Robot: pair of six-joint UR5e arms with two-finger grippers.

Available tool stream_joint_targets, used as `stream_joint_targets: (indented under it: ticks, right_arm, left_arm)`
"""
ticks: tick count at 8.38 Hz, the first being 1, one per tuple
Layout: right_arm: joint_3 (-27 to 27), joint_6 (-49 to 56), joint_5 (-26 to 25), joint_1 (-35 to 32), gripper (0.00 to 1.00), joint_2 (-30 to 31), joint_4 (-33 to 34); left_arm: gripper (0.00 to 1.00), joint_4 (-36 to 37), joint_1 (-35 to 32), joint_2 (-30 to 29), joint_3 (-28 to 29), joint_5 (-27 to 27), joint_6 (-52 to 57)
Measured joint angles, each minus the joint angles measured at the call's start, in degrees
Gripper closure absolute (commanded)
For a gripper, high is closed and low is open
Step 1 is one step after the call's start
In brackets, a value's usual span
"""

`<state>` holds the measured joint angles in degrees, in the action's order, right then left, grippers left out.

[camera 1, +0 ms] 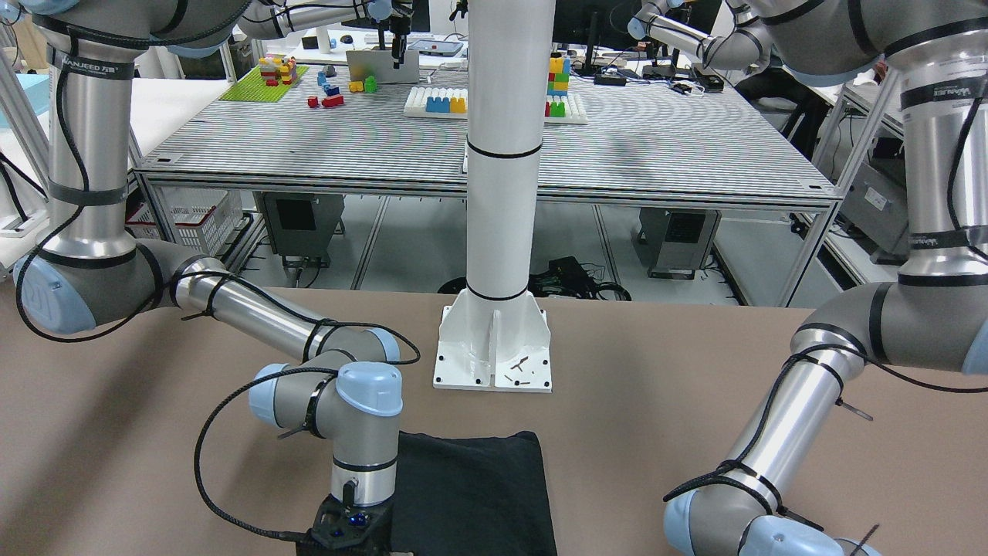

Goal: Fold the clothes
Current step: 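Release and raise the right gripper over the folded shirt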

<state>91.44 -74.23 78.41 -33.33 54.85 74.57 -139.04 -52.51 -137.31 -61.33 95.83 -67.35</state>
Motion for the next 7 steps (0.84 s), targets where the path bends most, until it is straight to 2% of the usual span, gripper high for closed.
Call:
stream_joint_targets:
  ticks: [3,7]
  right_arm:
    - [-14.51,1.64,-3.98,-1.71,0.07,-8.19,-2.75]
    - [-25.02,5.32,-5.59,-3.38,0.1,-13.34,-6.02]
  left_arm:
    - [0.05,0.04,0.32,0.39,0.13,-0.38,0.09]
    - [0.05,0.27,0.47,0.34,0.75,-0.58,0.4]
